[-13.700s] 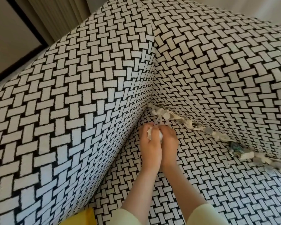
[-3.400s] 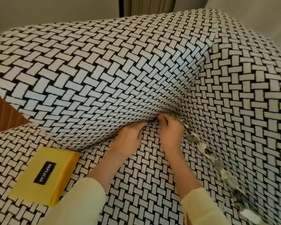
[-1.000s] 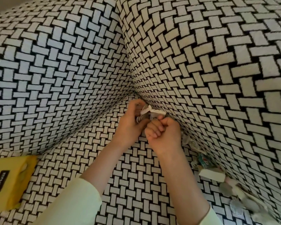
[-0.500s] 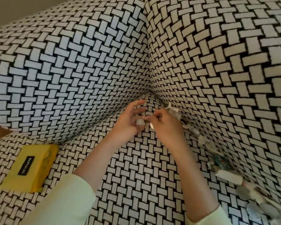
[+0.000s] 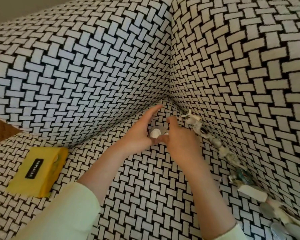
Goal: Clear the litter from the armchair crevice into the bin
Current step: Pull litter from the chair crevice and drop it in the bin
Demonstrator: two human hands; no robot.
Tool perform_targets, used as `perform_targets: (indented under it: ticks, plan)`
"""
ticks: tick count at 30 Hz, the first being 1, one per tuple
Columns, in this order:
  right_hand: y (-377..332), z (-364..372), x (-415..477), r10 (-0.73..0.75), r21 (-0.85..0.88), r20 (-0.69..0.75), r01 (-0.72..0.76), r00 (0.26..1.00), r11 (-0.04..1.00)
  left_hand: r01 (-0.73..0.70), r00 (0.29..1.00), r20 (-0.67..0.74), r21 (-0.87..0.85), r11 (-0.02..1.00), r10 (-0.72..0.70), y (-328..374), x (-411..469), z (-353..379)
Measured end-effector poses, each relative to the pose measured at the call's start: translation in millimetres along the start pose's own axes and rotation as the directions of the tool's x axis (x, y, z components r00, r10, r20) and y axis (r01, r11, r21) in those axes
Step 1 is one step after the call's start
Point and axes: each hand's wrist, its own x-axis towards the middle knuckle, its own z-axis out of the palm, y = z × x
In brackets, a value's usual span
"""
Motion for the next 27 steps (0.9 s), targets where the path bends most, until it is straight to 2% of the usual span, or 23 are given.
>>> perform_targets:
  ticks: [3, 6, 8, 11, 14, 20, 22, 24, 25, 27]
  plan:
    - [-6, 7, -2, -0.020, 0.020, -0.018, 0.021, 1.000, 1.000, 0.017, 1.000, 0.025, -0.118, 0.993, -0.014, 4, -3, -6]
    - [-22, 23, -5, 0.094, -0.074, -0.086, -0.101, 0.992, 0.992, 0.029, 0.999, -0.024, -0.220, 0.975, -0.035, 5, -6, -12]
    - [-30, 37, -2, 0.139, -0.132, -0.240, -0.174, 0.961, 0.976, 0.046, 0.994, -0.082, -0.270, 0.962, -0.070, 2, -7, -16]
    - [-32, 49, 4, 0.094, -0.152, -0.409, -0.170, 0.908, 0.974, 0.076, 0.983, -0.142, -0.287, 0.955, -0.121, 1, -9, -21]
    - [-34, 53, 3, 0.055, -0.175, -0.425, -0.141, 0.904, 0.974, 0.116, 0.974, -0.157, -0.263, 0.958, -0.161, 0, -10, -18]
    - [-35, 53, -6, -0.038, -0.152, -0.366, -0.020, 0.930, 0.988, 0.174, 0.955, -0.192, -0.248, 0.953, -0.224, 2, -13, -11]
    - [-35, 48, -10, -0.081, -0.125, -0.269, 0.049, 0.960, 0.991, 0.165, 0.949, -0.231, -0.212, 0.963, -0.214, -1, -14, -11]
    - [-31, 44, -12, -0.091, -0.015, -0.201, 0.090, 0.975, 0.996, 0.169, 0.948, -0.268, -0.031, 0.985, -0.171, -3, -12, -7]
    - [-31, 39, -15, -0.073, 0.069, -0.224, 0.090, 0.972, 0.994, 0.171, 0.944, -0.293, 0.046, 0.984, -0.150, -3, -11, -5]
    - [-29, 33, -18, 0.064, 0.288, -0.282, 0.021, 0.957, 0.957, 0.200, 0.931, -0.333, 0.127, 0.972, -0.148, -3, -7, -1]
